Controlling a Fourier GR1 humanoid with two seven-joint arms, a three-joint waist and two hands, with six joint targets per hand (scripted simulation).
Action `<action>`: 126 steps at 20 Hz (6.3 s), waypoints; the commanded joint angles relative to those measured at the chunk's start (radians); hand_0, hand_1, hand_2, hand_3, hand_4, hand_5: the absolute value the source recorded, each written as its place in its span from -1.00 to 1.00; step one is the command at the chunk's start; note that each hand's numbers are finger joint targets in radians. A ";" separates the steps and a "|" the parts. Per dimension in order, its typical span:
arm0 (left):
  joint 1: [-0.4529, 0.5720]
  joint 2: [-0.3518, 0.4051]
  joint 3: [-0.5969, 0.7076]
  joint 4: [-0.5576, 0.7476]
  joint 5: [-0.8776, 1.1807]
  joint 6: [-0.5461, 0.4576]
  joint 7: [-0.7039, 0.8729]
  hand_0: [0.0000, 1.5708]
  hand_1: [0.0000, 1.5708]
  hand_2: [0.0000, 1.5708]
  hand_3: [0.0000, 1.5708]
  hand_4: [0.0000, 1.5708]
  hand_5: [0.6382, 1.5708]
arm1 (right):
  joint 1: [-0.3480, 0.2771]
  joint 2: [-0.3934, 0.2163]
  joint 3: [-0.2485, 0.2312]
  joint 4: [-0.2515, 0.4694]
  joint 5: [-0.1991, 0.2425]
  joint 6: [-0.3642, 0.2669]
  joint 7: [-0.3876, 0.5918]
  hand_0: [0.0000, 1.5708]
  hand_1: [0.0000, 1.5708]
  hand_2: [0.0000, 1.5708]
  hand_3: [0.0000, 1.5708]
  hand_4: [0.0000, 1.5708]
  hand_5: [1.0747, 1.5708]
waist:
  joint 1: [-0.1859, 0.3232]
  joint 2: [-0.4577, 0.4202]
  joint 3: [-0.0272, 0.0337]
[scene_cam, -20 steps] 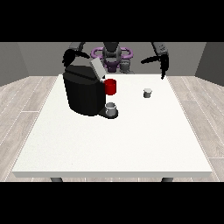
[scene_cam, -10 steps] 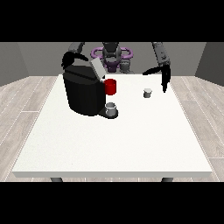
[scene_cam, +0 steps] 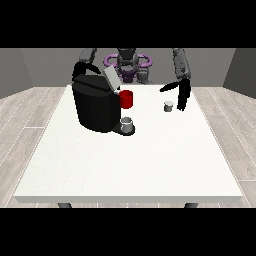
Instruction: Insert the coffee pod into the coffee machine and close the lid
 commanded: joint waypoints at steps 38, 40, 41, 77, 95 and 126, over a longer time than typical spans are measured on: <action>-0.195 0.027 -0.086 0.297 -0.365 0.189 -0.191 0.81 0.81 0.85 0.81 -0.28 1.00 | -0.052 -0.022 -0.070 0.157 -0.031 -0.016 -0.004 -1.00 -1.00 -1.00 -1.00 -0.45 1.00 | -0.003 -0.032 0.0005; -0.221 -0.001 -0.099 0.267 -0.371 0.203 -0.225 0.88 0.88 0.87 0.79 -0.20 1.00 | -0.093 -0.022 -0.074 0.184 -0.030 -0.019 -0.002 -1.00 -1.00 -1.00 -1.00 -0.49 1.00 | 0.014 -0.018 0.0005; -0.233 0.009 -0.094 0.273 -0.363 0.159 -0.189 0.85 0.85 0.85 0.77 -0.21 1.00 | -0.064 -0.014 -0.049 0.168 -0.030 -0.002 0.010 -1.00 -1.00 -1.00 -1.00 -0.46 1.00 | 0.000 -0.061 0.0005; -0.741 0.111 0.027 0.255 -0.367 -0.015 0.057 0.61 0.61 0.67 0.58 -0.36 1.00 | -0.225 -0.016 0.005 0.115 -0.009 -0.017 0.061 -1.00 -1.00 -1.00 -1.00 -0.35 1.00 | -0.186 0.062 0.0002; -0.722 0.093 0.009 0.274 -0.408 0.024 -0.023 0.51 0.51 0.59 0.50 -0.36 1.00 | -0.172 -0.006 -0.001 0.078 -0.013 -0.028 0.021 -1.00 -1.00 -1.00 -1.00 -0.33 1.00 | -0.189 0.120 0.0002; -0.764 0.015 -0.017 0.260 -0.451 -0.006 0.046 0.34 0.34 0.41 0.19 -0.50 1.00 | -0.166 -0.004 -0.059 0.194 -0.018 -0.057 -0.073 -1.00 -1.00 -1.00 -1.00 -0.52 1.00 | -0.127 0.115 0.0007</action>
